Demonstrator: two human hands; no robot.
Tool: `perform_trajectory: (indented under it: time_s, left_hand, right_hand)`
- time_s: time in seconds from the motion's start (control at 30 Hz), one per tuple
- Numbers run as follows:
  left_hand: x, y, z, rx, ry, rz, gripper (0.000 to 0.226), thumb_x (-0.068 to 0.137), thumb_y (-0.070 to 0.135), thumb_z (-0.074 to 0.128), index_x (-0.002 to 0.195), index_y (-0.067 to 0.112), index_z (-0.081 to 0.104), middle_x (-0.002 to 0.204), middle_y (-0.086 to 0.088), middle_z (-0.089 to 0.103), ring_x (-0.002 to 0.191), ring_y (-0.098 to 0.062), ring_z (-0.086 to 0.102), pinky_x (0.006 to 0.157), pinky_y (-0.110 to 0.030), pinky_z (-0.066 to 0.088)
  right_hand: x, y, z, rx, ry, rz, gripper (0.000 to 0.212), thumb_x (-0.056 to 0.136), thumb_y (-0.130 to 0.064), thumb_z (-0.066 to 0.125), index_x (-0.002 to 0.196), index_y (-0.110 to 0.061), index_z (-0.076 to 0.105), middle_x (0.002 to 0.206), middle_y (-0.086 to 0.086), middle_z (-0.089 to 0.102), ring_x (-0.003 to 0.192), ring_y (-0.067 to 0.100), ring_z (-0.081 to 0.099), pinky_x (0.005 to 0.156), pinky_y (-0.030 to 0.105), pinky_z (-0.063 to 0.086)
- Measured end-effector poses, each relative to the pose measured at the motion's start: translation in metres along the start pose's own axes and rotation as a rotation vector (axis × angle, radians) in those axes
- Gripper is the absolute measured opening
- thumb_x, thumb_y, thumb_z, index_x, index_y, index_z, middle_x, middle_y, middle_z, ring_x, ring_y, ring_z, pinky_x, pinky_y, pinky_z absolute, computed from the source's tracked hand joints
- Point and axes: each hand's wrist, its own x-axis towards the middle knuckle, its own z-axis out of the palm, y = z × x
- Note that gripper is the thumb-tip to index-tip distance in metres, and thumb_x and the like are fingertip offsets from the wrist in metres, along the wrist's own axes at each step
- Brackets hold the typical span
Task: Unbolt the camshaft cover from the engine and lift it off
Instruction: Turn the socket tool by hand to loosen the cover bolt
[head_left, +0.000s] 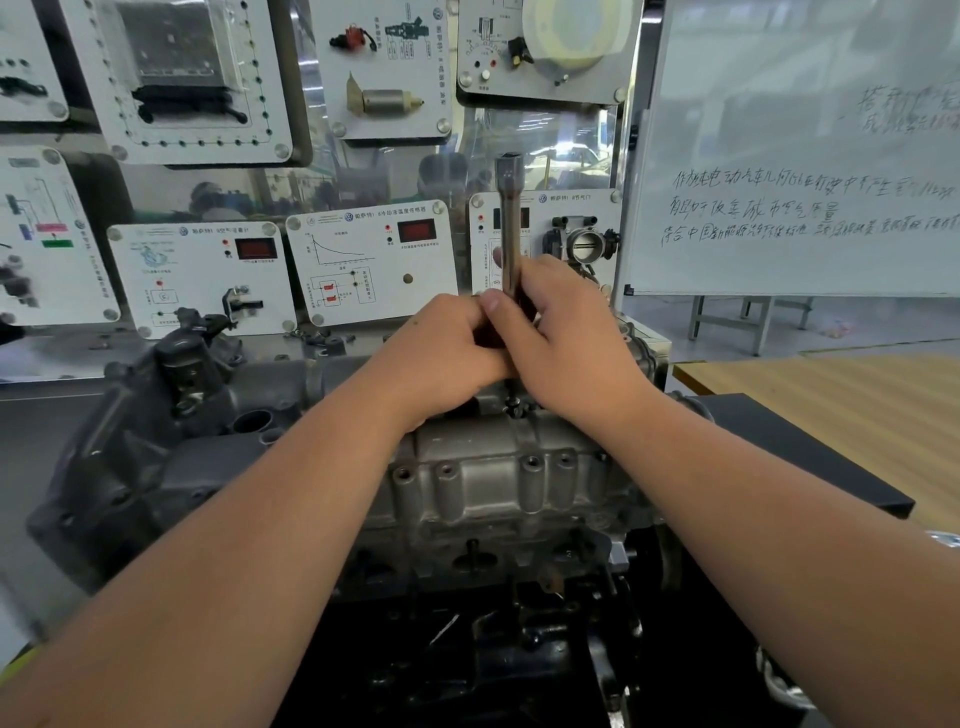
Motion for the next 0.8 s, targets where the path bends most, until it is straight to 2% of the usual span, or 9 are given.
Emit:
perform_trajectory:
  time_s: [0.13,0.2,0.23,0.3,0.37,0.47,0.6,0.7,0.8]
  left_hand:
    - [0.0002,-0.0012,-0.0011,0.027,-0.008,0.013,0.011,0.069,0.031,0.07,0.079,0.029,0.073,0.067,0.012,0.073,0.061,-0.002,0.066,0.058,-0.021,0.05]
    - [0.0,-0.002,-0.0023,0.021,0.007,0.019,0.003,0.071,0.028,0.073,0.074,0.028,0.072,0.057,0.014,0.067,0.047,0.001,0.058,0.046,-0.014,0.042]
    - [0.0002,-0.0021,-0.0024,0.028,0.021,0.02,0.005,0.069,0.029,0.073,0.074,0.028,0.072,0.057,0.013,0.067,0.047,0.0,0.059,0.045,-0.014,0.041]
    - [0.0012,-0.0028,-0.0021,0.035,0.023,0.023,0.018,0.065,0.035,0.075,0.083,0.035,0.074,0.069,0.01,0.074,0.065,-0.007,0.07,0.06,-0.023,0.053]
    - [0.0015,-0.0027,-0.0012,0.034,0.01,0.027,0.024,0.065,0.039,0.077,0.089,0.039,0.073,0.076,0.011,0.076,0.076,-0.008,0.073,0.071,-0.033,0.057]
    - [0.0019,-0.0023,-0.0004,0.043,0.013,0.017,0.024,0.067,0.039,0.074,0.089,0.03,0.077,0.079,0.01,0.077,0.08,-0.009,0.074,0.078,-0.042,0.059]
    - [0.0014,-0.001,0.0005,0.029,-0.027,-0.012,0.033,0.07,0.037,0.069,0.097,0.021,0.078,0.088,0.004,0.079,0.093,-0.02,0.076,0.093,-0.052,0.057]
    - [0.0017,-0.0018,-0.0003,0.043,-0.019,-0.007,0.026,0.068,0.038,0.069,0.09,0.025,0.075,0.082,0.008,0.078,0.085,-0.013,0.075,0.084,-0.043,0.059]
    - [0.002,-0.0018,-0.0009,0.089,-0.004,-0.005,0.021,0.067,0.041,0.07,0.086,0.034,0.072,0.076,0.014,0.075,0.071,-0.003,0.07,0.068,-0.034,0.054]
  right_hand:
    - [0.0023,-0.0004,0.0012,0.033,-0.044,0.05,0.022,0.104,-0.017,0.05,0.085,-0.027,0.046,0.082,-0.011,0.045,0.078,0.001,0.047,0.07,0.007,0.035]
    - [0.0019,-0.001,0.0009,0.024,-0.038,0.028,0.025,0.103,-0.02,0.053,0.085,-0.034,0.043,0.082,-0.011,0.047,0.077,0.002,0.046,0.069,0.011,0.035]
    - [0.001,-0.0011,0.0005,0.017,-0.014,0.004,0.02,0.101,-0.022,0.057,0.089,-0.032,0.046,0.083,-0.011,0.049,0.077,0.003,0.046,0.068,0.013,0.035]
    - [-0.0007,-0.0004,-0.0007,0.002,0.055,-0.02,0.009,0.096,-0.023,0.065,0.099,-0.02,0.058,0.087,-0.005,0.058,0.081,0.006,0.05,0.071,0.015,0.039]
    - [-0.0016,0.0002,-0.0016,-0.014,0.101,-0.024,0.019,0.095,-0.019,0.066,0.112,-0.009,0.063,0.093,0.0,0.064,0.085,0.01,0.054,0.073,0.018,0.042]
    - [-0.0019,-0.0012,-0.0023,0.005,0.087,-0.004,0.02,0.098,-0.012,0.059,0.117,-0.006,0.062,0.096,0.003,0.066,0.087,0.009,0.054,0.076,0.013,0.042]
    - [0.0016,-0.0012,-0.0018,0.04,0.005,0.051,0.03,0.104,-0.011,0.048,0.133,-0.008,0.055,0.115,0.006,0.066,0.108,0.018,0.059,0.095,0.031,0.048]
    - [0.0013,-0.0015,-0.0015,0.04,-0.009,0.044,0.031,0.104,-0.013,0.047,0.134,-0.009,0.054,0.114,0.005,0.067,0.104,0.017,0.061,0.091,0.031,0.049]
    - [-0.0009,-0.002,-0.0023,0.026,0.046,0.003,0.021,0.099,-0.018,0.059,0.118,-0.009,0.061,0.101,0.001,0.068,0.092,0.015,0.061,0.081,0.024,0.048]
